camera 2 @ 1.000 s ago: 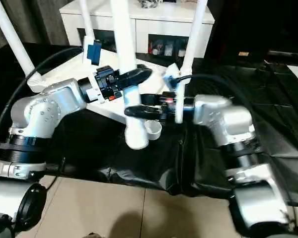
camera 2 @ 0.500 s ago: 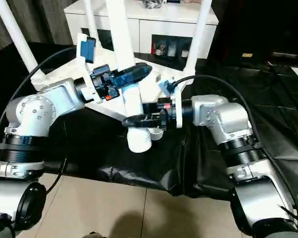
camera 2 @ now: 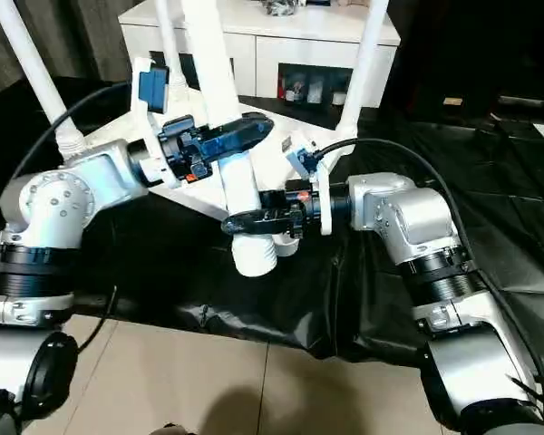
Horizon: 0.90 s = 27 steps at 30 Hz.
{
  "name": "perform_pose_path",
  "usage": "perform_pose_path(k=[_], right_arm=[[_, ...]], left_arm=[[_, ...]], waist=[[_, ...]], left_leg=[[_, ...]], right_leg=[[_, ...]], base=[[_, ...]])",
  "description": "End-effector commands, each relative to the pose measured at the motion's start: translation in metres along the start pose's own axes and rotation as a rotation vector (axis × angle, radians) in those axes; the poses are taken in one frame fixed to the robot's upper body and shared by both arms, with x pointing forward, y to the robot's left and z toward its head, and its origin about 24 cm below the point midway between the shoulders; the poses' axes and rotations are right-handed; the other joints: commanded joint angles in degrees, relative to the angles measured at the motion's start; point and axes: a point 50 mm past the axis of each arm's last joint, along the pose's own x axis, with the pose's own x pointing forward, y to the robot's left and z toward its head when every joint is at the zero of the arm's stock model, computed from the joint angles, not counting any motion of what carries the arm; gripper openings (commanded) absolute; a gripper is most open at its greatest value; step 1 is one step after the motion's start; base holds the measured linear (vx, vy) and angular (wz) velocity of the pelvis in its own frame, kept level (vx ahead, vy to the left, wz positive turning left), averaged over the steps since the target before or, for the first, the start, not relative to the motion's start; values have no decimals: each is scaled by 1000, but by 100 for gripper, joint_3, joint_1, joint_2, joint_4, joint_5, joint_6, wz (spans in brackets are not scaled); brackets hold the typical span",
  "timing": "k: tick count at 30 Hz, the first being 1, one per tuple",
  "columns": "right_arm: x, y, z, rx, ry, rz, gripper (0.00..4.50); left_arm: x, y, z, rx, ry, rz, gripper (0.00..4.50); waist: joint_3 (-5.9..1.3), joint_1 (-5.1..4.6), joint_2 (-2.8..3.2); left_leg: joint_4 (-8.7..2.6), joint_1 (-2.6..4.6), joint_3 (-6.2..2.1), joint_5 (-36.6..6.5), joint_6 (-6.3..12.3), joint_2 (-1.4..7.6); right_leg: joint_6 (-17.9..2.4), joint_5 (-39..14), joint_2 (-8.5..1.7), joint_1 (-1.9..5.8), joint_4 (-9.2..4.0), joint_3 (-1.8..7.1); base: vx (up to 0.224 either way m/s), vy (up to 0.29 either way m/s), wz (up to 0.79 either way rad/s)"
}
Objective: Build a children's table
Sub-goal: Rotate leg to tighten
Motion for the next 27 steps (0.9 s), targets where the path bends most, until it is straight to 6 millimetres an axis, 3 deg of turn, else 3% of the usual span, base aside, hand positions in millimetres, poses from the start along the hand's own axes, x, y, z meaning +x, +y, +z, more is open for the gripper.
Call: perform_pose_path(k=[1, 6, 14, 21, 27], right_arm=[[-3, -1, -2, 9, -1, -19, 262], [-4, -3, 0, -1, -4, -42, 306], [-6, -1, 5, 10, -35, -19, 306], [-8, 0, 11, 24, -53, 8, 381], [-7, 2, 14, 12, -67, 30, 394]], left_arm=[[7, -12, 3, 30, 13, -95, 185], [7, -14, 1, 42, 31, -102, 185], [8, -17, -1, 60, 59, -125, 185], [8, -17, -3, 63, 63, -118, 185], [8, -13, -3, 71, 54, -86, 185]], waist=[[-451, 5, -40], [-448, 10, -43], [-451, 7, -44], [-453, 15, -48], [-456, 20, -55]], left_leg=[[-397, 116, 8, -1122, 110, 94], [-392, 115, 14, -1126, 91, 86], [-393, 110, 13, -1100, 91, 82], [-389, 110, 15, -1076, 102, 87], [-384, 110, 17, -1055, 107, 85]], right_leg=[[-1356, -1123, -181, 393, -377, 119], [-1324, -1162, -174, 385, -380, 123], [-1312, -1158, -167, 388, -380, 120], [-1343, -1110, -171, 389, -371, 121], [-1330, -1126, -172, 388, -376, 121]], base=[[0, 0, 0], [0, 0, 0], [0, 0, 0], [0, 0, 0], [0, 0, 0]])
